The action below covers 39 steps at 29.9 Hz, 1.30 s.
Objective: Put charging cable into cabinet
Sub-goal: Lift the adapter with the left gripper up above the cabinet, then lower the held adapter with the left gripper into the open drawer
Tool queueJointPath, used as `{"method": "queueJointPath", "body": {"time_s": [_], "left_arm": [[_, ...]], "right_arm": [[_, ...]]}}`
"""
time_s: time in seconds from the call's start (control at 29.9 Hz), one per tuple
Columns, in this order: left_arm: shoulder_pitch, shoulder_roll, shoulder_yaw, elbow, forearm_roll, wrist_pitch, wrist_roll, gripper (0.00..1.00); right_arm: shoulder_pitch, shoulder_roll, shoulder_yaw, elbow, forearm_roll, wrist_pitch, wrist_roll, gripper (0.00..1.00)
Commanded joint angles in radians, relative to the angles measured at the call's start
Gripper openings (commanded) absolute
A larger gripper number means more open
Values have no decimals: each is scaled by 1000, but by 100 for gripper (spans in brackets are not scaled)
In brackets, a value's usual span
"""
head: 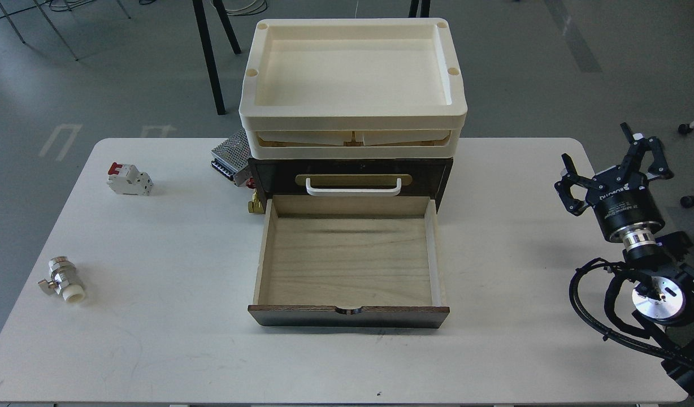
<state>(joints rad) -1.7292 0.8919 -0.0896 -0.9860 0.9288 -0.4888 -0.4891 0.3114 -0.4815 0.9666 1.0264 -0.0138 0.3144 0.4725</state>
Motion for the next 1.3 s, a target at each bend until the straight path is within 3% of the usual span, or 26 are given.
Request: {"method": "queueJointPath", "body": {"time_s": [0.0,0.23,0.47,0.67,0.94,1.27], "left_arm": [[-1,-70,-1,-75,79,0,0,6],[25,-163,16,-169,163,0,0,7],[178,-186,18,-315,232,41,0,7],[333,-222,18,-338,314,87,0,7],[471,-225,18,-402,378,131,0,7],[631,-269,18,-399,455,213,0,7]], "right_arm": [[0,0,0,0,0,0,0,99],[0,0,0,0,0,0,0,99],[0,0,1,0,0,0,0,99],[0,0,0,0,0,0,0,99],[0,0,0,-2,0,0,0,99],[0,0,0,-2,0,0,0,99]]}}
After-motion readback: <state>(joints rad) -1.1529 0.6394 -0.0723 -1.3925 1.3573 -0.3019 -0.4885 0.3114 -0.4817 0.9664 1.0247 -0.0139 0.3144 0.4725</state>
